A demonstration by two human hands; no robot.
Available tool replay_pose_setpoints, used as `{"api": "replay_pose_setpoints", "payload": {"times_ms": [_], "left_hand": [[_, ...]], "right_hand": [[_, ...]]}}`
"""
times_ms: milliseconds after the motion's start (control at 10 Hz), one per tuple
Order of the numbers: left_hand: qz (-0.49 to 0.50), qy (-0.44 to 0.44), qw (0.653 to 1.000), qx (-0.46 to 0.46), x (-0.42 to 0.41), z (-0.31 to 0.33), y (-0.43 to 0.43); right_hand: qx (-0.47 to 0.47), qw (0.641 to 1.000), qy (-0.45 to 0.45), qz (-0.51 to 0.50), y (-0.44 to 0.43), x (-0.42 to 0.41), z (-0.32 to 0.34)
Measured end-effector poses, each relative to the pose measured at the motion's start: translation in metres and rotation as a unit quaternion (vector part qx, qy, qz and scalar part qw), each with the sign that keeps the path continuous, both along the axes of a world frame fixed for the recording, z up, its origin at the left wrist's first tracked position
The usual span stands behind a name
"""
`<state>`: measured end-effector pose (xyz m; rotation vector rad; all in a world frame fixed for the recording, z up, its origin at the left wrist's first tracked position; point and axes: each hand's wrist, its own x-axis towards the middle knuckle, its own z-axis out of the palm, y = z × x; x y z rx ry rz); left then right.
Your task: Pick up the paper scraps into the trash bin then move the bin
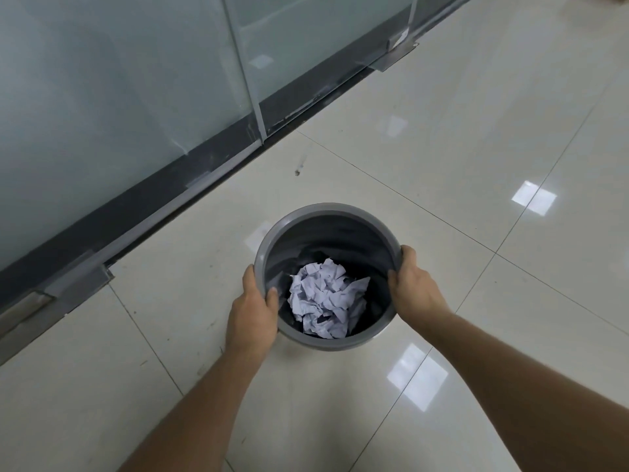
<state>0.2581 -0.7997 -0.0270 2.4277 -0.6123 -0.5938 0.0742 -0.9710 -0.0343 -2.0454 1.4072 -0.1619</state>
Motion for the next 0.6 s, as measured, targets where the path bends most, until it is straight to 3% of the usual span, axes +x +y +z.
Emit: {"api": "replay_pose_setpoints", "payload": {"times_ms": [100,300,400,600], "left_hand": [[-0.005,0.004,1.0,0.016,0.003,-0.005,0.001],[-0.077,-0.077,0.986,0.13,0.013,0.015,0.004],[-0.089,-0.077,0.981,0.155,0.005,0.059,0.023],[-0.132,0.012,0.981,0.139,-0.011,0.216,0.032]], "right_hand": [[0.002,1.0,-0.002,0.004,0.0,0.003,0.001],[0.033,0.997,0.058,0.037,0.003,-0.007,0.032],[0.052,0.993,0.095,0.038,0.014,-0.017,0.076],[0.109,0.991,0.04,0.06,0.028,-0.009,0.231]]}}
